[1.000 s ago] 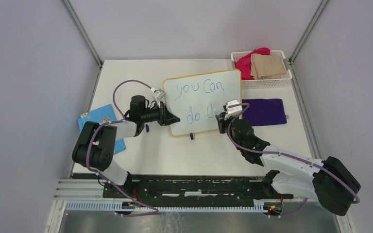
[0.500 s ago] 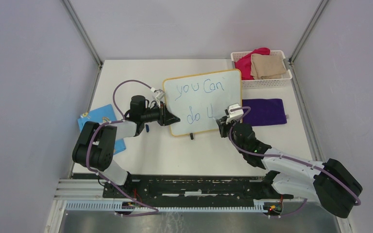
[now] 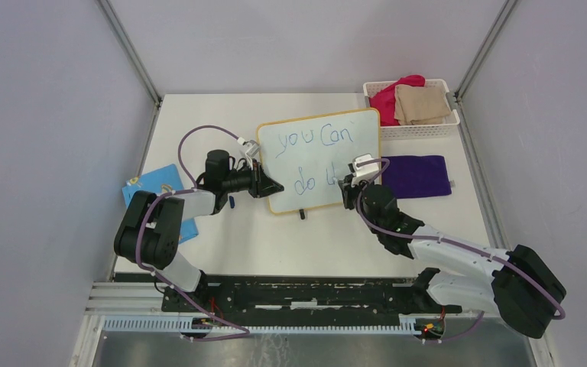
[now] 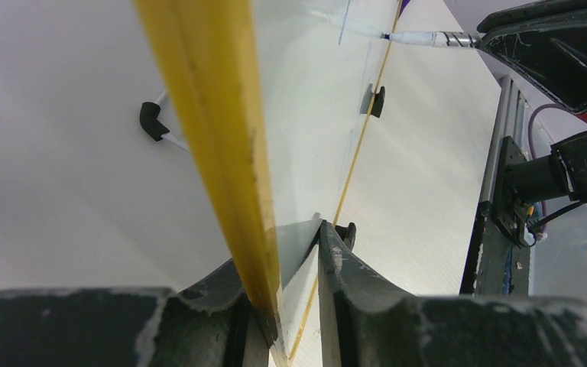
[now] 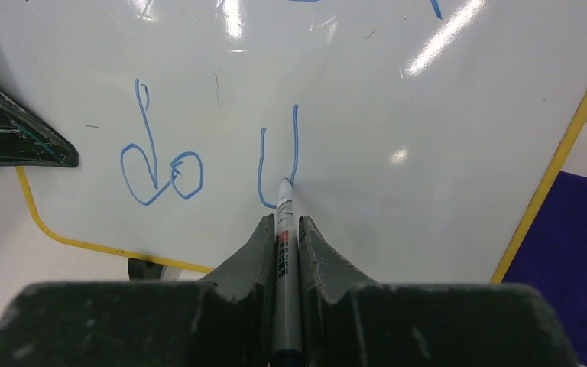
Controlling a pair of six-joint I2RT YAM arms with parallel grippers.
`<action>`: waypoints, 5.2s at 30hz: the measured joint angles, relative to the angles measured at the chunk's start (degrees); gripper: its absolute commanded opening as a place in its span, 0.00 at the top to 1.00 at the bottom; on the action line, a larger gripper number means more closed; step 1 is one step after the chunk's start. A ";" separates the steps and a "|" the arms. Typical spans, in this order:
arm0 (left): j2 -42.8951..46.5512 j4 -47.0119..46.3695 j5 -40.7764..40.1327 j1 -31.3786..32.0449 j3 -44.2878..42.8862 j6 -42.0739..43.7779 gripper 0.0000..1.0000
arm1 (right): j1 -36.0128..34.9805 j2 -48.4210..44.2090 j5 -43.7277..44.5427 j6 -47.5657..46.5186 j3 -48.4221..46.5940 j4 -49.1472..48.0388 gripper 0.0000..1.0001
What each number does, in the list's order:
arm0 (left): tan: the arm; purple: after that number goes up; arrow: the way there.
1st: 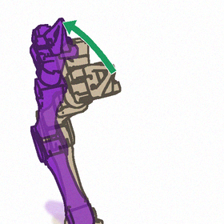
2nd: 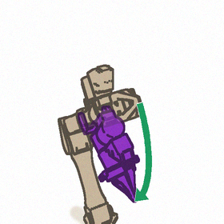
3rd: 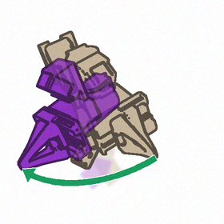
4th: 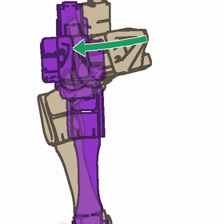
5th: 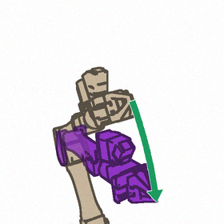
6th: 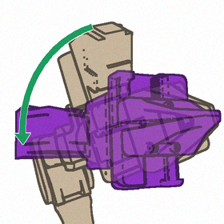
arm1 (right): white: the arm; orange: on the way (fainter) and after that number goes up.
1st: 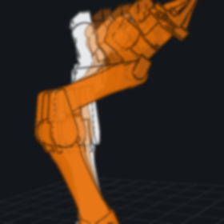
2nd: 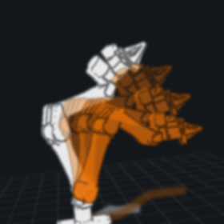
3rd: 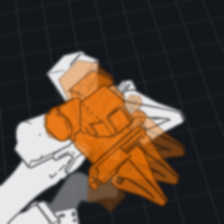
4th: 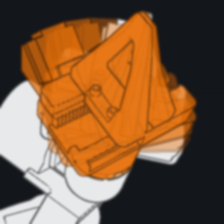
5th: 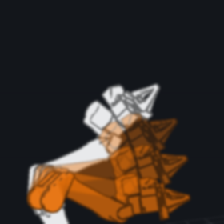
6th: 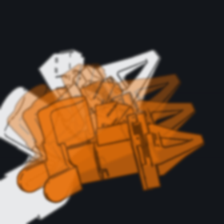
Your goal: Write a sentence on the whiteboard
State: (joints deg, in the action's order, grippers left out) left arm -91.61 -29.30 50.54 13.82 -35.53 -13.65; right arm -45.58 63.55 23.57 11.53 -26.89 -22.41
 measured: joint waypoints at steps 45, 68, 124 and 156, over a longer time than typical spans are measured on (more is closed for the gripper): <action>-0.17 0.04 0.00 0.04 -0.13 0.02 0.98 | 2.23 -3.32 -1.11 1.11 4.39 -1.14 1.00; -0.17 0.02 0.02 0.11 -0.20 0.02 0.98 | 2.62 -7.54 2.21 -0.09 3.17 2.34 1.00; -0.24 0.04 0.02 0.13 -0.22 0.02 0.98 | 3.76 -5.01 1.44 -0.85 -0.50 -0.17 1.00; -0.28 0.37 0.02 0.13 -0.44 0.02 0.98 | 3.80 -2.60 0.09 -0.66 -0.50 2.80 1.00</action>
State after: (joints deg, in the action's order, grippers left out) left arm -91.90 -28.93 50.57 13.96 -35.97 -13.63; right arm -41.78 60.95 23.66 10.87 -27.40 -19.62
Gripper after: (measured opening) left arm 0.306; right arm 0.171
